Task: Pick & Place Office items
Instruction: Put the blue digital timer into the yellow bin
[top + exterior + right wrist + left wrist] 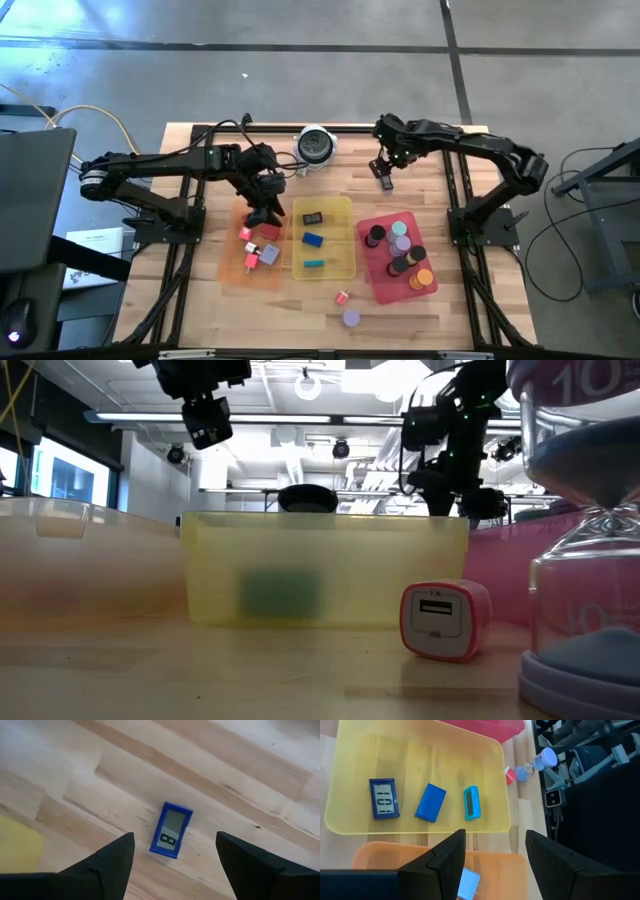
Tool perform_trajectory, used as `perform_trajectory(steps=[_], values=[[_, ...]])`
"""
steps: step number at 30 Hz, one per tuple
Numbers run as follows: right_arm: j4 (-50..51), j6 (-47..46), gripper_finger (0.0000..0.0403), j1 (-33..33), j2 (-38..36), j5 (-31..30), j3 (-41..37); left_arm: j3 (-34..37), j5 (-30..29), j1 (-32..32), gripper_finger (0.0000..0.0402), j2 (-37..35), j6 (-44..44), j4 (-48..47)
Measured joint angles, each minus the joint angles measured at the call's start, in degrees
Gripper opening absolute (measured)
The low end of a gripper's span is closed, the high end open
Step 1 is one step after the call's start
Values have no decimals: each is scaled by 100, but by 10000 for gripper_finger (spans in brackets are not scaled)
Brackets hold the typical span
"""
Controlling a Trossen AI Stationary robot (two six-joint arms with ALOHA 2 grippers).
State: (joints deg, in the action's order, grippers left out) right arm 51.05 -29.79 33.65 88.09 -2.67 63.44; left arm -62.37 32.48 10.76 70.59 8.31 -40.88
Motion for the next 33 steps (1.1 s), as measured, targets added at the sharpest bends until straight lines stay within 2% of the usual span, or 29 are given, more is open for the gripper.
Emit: perform_trajectory(steps=[9, 14, 20, 33], values=[[-234, -85, 269, -35, 140, 332, -224, 0, 75, 0, 200, 2, -129, -183], [-342, -257, 269, -29, 140, -40, -359, 0, 89, 59, 200, 2, -241, -196], [-760, -683, 269, -11, 140, -30, -662, 0, 195, 161, 200, 2, -389, -256], [-1121, -948, 269, -65, 140, -192, -822, 0, 296, 350, 200, 2, -706, -271]])
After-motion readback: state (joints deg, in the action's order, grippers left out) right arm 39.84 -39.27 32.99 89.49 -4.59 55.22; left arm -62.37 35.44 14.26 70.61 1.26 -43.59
